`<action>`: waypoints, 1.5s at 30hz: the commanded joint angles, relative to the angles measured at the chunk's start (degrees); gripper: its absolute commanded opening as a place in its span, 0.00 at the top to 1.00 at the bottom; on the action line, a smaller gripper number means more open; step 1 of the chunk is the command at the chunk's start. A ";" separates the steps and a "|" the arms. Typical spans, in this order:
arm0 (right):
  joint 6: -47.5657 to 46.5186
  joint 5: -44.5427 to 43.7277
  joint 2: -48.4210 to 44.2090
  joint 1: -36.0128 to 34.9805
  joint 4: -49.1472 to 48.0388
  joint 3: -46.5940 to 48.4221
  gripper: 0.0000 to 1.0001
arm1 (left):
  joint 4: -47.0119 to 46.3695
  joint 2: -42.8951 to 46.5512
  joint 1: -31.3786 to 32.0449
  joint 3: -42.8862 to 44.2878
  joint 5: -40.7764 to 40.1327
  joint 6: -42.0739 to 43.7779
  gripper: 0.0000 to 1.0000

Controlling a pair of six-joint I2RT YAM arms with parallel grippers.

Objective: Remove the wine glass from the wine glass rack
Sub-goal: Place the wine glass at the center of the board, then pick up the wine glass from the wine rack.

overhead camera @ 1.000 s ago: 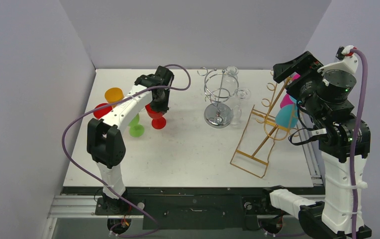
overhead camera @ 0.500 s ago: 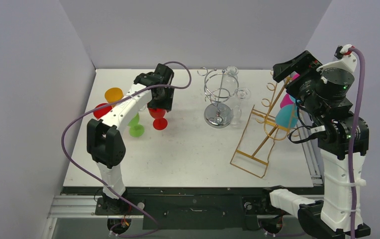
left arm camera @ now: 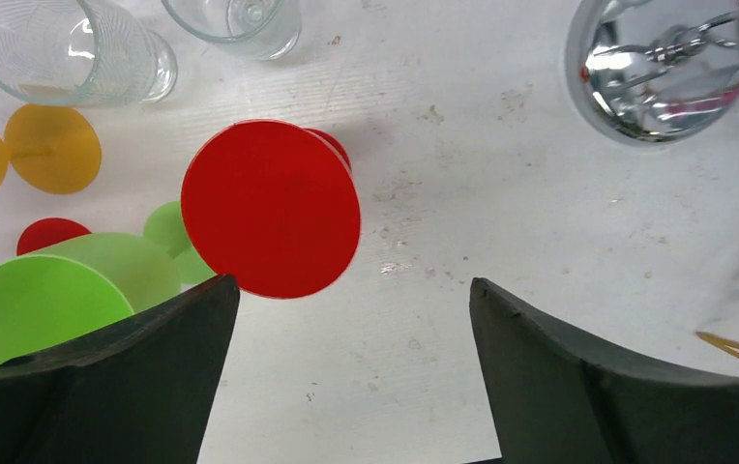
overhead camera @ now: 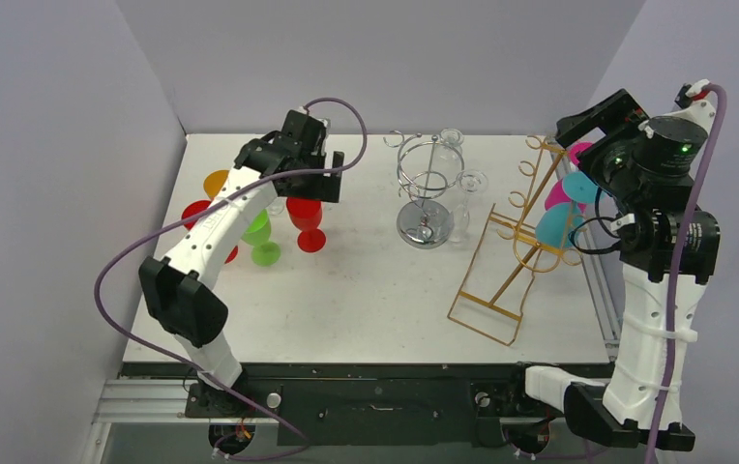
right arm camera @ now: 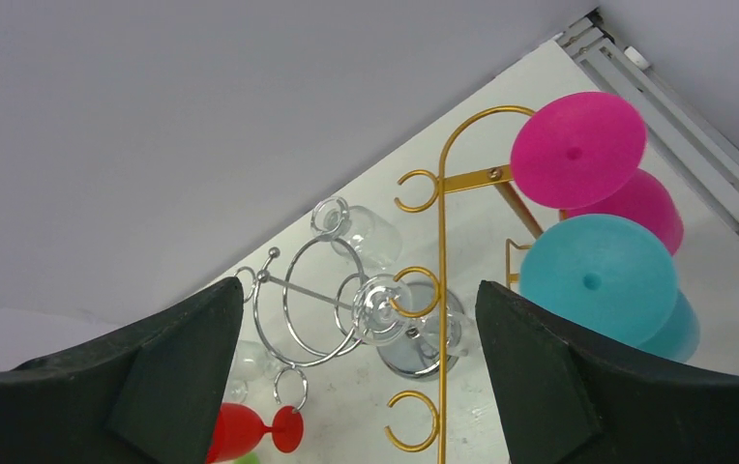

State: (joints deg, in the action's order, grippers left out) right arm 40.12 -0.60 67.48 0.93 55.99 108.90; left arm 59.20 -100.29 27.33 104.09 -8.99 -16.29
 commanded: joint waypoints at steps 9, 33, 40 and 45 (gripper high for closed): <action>3.58 11.74 -5.91 19.29 -5.43 -12.96 0.16 | -11.70 16.00 12.31 -6.40 2.82 -2.00 0.03; 4.37 29.72 -11.47 37.67 -15.31 -33.61 0.41 | -18.95 28.20 18.86 -24.82 8.00 -2.59 0.04; 6.11 32.52 -10.52 37.67 -18.71 -35.55 0.51 | -19.46 28.89 18.93 -25.85 8.26 -2.53 0.04; 5.68 33.19 -9.78 37.67 -18.81 -36.07 0.54 | -19.41 28.88 18.94 -25.87 8.33 -2.55 0.04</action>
State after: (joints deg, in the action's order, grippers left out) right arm 45.67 30.96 57.41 38.26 40.47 73.19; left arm 42.81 -73.10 46.04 78.32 -1.41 -18.63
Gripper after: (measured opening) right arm 0.472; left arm 0.965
